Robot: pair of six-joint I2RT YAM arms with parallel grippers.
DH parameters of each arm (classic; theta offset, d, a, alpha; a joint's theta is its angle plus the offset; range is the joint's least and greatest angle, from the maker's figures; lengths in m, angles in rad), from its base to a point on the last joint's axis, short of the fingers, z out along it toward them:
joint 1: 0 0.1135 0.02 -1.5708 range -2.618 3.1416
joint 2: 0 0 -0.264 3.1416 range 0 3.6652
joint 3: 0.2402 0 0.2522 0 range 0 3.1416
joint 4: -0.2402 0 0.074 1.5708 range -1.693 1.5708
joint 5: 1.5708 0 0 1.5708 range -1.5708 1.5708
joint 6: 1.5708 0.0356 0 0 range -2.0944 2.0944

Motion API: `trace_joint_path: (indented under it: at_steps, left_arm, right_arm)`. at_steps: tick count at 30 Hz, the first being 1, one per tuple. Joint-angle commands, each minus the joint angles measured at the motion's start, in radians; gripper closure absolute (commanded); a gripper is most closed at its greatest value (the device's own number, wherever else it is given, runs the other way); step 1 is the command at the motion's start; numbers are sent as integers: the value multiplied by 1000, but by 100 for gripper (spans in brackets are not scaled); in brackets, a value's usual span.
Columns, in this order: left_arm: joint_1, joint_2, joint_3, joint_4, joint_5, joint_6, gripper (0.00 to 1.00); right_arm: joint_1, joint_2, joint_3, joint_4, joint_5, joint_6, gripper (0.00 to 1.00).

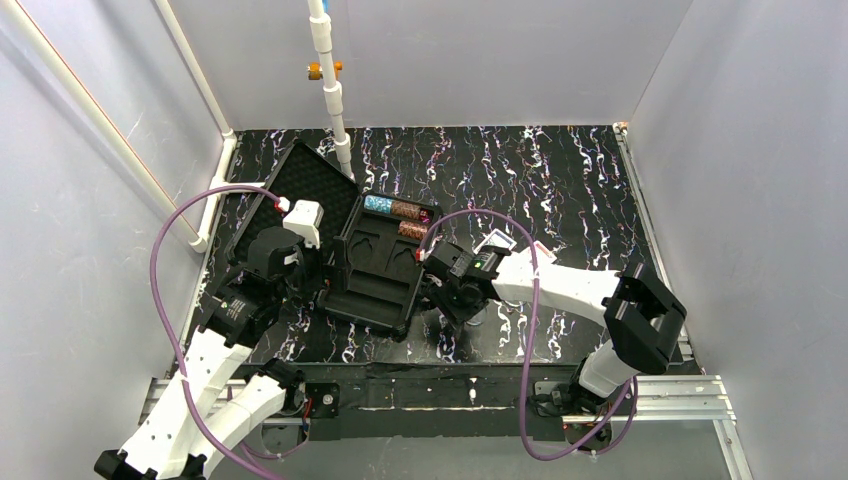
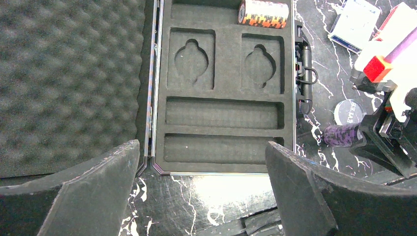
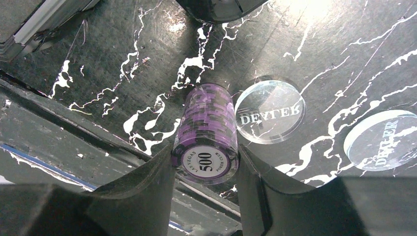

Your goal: Pack up texas hold em set

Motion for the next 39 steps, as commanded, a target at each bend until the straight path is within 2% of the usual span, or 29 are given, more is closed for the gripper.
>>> trace_joint_path:
  at_steps: [1, 17, 24, 32, 39]
  left_arm:
    - [-2, -10, 14, 5, 3, 1, 1]
    - [-2, -28, 10, 23, 35, -1, 1]
    - [-1, -38, 3, 37, 87, 1, 1]
    - [-1, -42, 1, 39, 84, 4, 1]
    - [-1, -44, 2, 32, 73, 3, 1]
  right_arm:
    - [5, -28, 65, -23, 43, -11, 99]
    - [0, -101, 202, -15, 48, -36, 99]
    - [-14, -98, 290, 25, -28, -57, 99]
    - [-73, -51, 376, 89, -141, -64, 99]
    - [-112, 13, 453, 155, -176, -60, 99]
